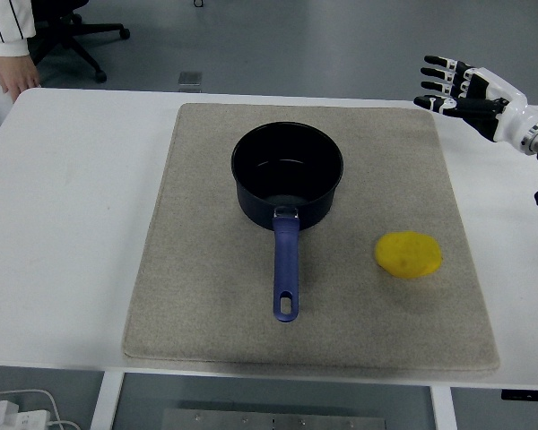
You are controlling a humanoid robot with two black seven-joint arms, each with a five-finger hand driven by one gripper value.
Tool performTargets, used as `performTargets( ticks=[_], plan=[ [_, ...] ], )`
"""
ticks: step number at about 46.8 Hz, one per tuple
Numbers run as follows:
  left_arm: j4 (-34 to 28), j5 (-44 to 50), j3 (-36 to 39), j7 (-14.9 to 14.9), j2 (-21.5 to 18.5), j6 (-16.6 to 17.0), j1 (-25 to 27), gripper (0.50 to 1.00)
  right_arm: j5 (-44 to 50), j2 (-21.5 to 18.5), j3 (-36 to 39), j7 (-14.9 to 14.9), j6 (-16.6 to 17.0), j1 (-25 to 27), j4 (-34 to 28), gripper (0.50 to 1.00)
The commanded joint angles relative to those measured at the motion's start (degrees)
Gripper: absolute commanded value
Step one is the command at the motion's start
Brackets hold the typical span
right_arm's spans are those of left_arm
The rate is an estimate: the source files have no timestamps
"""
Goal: Put the potato in the blue pot
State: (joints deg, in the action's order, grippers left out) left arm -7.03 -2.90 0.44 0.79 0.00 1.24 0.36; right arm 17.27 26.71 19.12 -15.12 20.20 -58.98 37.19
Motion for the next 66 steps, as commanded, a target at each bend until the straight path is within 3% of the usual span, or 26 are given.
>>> performTargets(
  ticks=[1, 10, 23, 36, 57, 66],
  plan=[
    [0.0, 0.0, 0.0, 0.0, 0.0, 0.0, -0.01, 0.996, 3.99, 1.94, 0.04, -0.09, 2.38, 0.01, 1.03, 0.932],
    [0.0, 0.0, 0.0, 0.0, 0.0, 0.0, -0.01, 0.996, 14.45, 5.9, -0.04, -0.44, 5.19, 0.09, 5.96, 0.932],
    [0.0, 0.0, 0.0, 0.0, 0.0, 0.0, -0.01, 0.996, 27.46, 10.2, -0.92, -3.95, 7.13, 0.62, 11.93, 0.932],
    [0.0, 0.0, 0.0, 0.0, 0.0, 0.0, -0.01, 0.996, 33.35, 15.12, -0.92, -4.48, 14.68, 0.62, 17.56, 0.932],
    [0.0, 0.0, 0.0, 0.0, 0.0, 0.0, -0.01, 0.996, 36.35, 19.96, -2.59, -6.24, 14.8, 0.89, 25.64, 0.932],
    [0.0, 0.0, 0.0, 0.0, 0.0, 0.0, -0.01, 0.996, 38.98, 20.14, -2.59, -6.42, 14.8, 2.29, 26.97, 0.932]
  ],
)
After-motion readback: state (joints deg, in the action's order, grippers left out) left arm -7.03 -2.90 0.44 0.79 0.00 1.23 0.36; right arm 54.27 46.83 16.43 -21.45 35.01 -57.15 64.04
